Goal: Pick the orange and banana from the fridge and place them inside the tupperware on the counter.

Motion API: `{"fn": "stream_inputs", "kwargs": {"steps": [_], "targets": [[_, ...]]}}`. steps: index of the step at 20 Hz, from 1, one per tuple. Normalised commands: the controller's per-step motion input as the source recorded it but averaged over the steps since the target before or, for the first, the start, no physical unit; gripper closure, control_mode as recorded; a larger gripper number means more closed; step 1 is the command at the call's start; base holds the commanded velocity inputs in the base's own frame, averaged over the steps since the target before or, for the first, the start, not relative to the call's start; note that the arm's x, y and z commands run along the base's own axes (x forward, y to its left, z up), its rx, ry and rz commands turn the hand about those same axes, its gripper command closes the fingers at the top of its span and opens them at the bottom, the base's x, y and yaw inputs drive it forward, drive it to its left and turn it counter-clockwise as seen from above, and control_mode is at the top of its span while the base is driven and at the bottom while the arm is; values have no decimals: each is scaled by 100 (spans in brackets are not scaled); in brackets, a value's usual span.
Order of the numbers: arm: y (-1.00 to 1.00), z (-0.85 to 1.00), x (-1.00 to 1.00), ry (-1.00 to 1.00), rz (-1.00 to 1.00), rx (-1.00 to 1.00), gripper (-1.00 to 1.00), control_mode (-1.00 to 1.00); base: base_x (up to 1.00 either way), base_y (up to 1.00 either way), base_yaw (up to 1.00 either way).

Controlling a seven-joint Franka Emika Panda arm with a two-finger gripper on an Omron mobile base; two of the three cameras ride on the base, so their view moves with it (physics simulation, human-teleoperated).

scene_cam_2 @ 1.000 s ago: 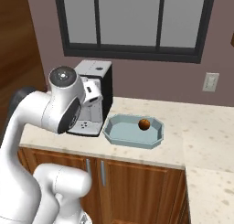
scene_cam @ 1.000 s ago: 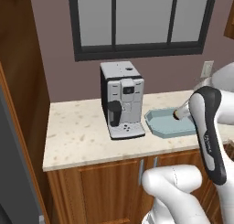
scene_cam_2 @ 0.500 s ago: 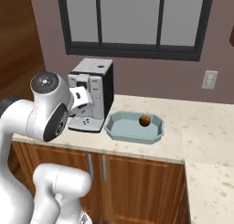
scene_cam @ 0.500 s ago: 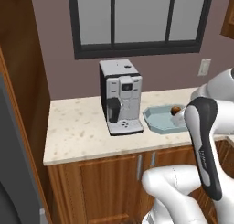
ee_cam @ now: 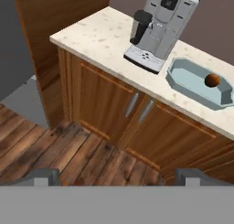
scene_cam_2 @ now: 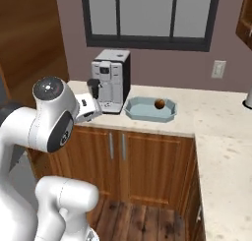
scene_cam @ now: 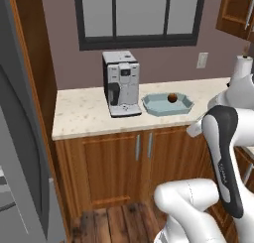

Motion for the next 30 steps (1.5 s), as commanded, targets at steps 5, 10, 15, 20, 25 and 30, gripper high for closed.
{"fn": "stream_inputs", "kwargs": {"steps": [5, 10, 15, 20, 25, 30], "targets": [[0, 0, 0, 0, 0, 0, -100, 100, -100, 12, 0], [0, 0, 0, 0, 0, 0, -100, 100, -88, 52, 0], [0, 0, 0, 0, 0, 0, -100, 100, -31, 95, 0], [0, 0, 0, 0, 0, 0, -100, 100, -15, 100, 0], [0, 0, 0, 0, 0, 0, -100, 100, -9, 100, 0], [0, 0, 0, 0, 0, 0, -100, 100, 0, 100, 0]]}}
